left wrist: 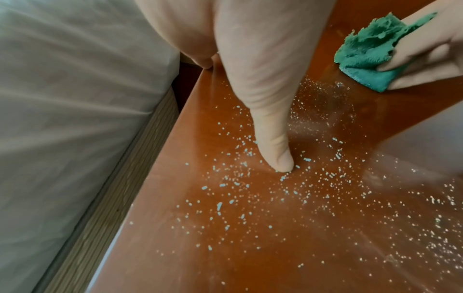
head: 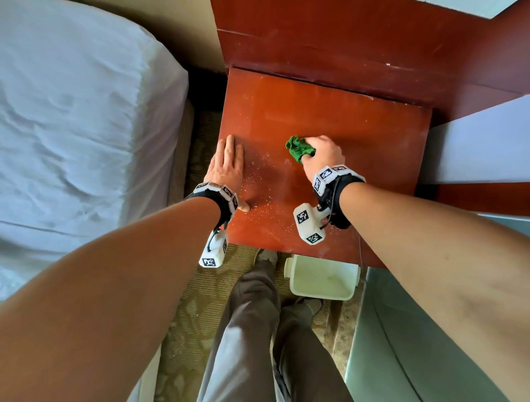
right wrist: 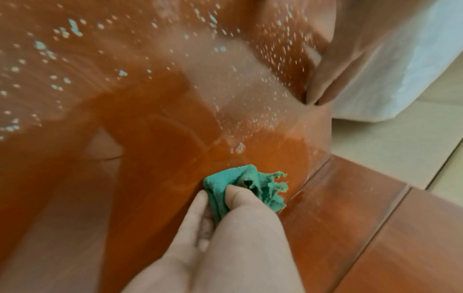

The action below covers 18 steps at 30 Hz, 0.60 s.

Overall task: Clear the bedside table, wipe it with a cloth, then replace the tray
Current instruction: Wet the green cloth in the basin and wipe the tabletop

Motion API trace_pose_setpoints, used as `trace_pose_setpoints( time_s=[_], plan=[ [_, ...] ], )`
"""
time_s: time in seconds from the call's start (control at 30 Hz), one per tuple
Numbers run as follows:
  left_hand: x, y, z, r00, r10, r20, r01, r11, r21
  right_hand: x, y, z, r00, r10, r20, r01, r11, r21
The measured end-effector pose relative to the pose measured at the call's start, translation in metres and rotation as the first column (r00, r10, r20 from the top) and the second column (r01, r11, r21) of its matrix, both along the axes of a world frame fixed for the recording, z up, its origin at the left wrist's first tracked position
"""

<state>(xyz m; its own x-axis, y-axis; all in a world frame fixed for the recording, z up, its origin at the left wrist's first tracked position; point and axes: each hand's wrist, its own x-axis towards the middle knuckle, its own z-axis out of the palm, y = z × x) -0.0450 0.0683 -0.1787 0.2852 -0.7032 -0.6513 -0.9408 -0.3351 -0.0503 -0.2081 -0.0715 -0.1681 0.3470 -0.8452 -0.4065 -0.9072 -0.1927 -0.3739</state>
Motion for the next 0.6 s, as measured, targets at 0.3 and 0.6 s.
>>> trace_pose_setpoints(
  time_s=[0.3, 0.6],
  plan=[
    [-0.002, -0.003, 0.01, 1.0, -0.002, 0.001, 0.002, 0.999, 0.037, -0.017, 0.047, 0.002, 0.853, 0.517, 0.073, -0.522, 0.844, 0.125],
    [-0.002, -0.003, 0.01, 1.0, -0.003, -0.003, 0.003, 0.999, 0.037, -0.014, 0.037, 0.008, 0.99, 0.079, 0.121, -0.098, 0.983, 0.156]
  ],
)
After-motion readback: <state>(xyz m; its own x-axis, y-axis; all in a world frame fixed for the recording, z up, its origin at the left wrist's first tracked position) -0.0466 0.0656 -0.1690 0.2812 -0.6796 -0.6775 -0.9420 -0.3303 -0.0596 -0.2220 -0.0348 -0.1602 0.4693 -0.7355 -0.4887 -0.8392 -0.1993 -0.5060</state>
